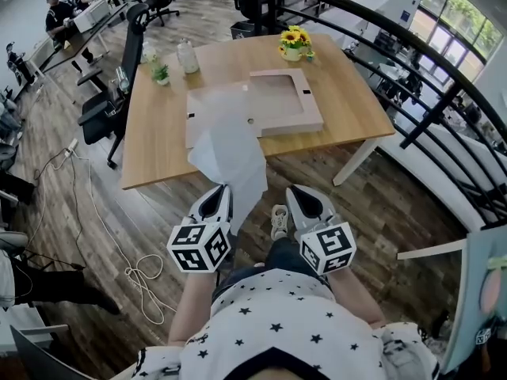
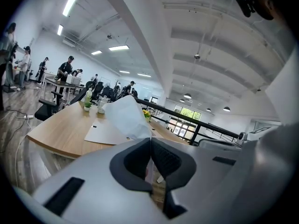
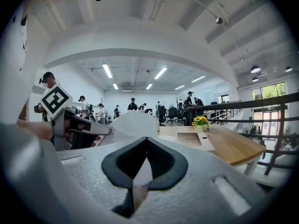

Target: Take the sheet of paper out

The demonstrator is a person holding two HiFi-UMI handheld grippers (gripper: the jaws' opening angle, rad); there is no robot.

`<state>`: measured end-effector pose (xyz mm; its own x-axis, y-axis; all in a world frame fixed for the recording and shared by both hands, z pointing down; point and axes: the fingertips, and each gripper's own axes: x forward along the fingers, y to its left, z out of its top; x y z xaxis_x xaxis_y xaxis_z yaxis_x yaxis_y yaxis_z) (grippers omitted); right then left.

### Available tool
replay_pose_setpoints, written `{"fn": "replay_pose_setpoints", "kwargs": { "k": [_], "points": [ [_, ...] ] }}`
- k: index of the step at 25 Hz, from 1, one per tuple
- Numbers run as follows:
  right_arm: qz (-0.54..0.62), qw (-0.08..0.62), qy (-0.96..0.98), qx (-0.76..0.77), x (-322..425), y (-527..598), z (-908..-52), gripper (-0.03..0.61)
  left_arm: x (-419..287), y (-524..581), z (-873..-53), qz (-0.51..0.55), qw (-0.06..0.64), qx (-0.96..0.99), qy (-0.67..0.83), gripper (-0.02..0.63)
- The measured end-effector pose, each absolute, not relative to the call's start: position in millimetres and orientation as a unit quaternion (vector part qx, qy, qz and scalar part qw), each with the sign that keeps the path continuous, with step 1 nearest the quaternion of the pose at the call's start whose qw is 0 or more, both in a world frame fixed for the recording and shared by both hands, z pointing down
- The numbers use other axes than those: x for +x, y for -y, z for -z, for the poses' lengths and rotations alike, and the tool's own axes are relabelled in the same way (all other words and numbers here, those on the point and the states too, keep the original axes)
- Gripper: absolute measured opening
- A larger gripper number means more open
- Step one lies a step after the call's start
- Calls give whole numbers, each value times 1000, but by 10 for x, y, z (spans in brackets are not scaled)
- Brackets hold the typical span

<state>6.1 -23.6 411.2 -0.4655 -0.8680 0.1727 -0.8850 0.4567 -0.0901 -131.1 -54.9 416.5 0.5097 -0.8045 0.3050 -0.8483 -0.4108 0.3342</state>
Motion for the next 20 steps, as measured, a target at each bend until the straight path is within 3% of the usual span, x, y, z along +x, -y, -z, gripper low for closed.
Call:
{"fn": "replay_pose_setpoints", "kwargs": {
  "k": [20],
  "points": [
    [-56,53,854,515,4,309,-4023,5,-1309,584,-4159,-45,226,843,487,6]
  ]
}}
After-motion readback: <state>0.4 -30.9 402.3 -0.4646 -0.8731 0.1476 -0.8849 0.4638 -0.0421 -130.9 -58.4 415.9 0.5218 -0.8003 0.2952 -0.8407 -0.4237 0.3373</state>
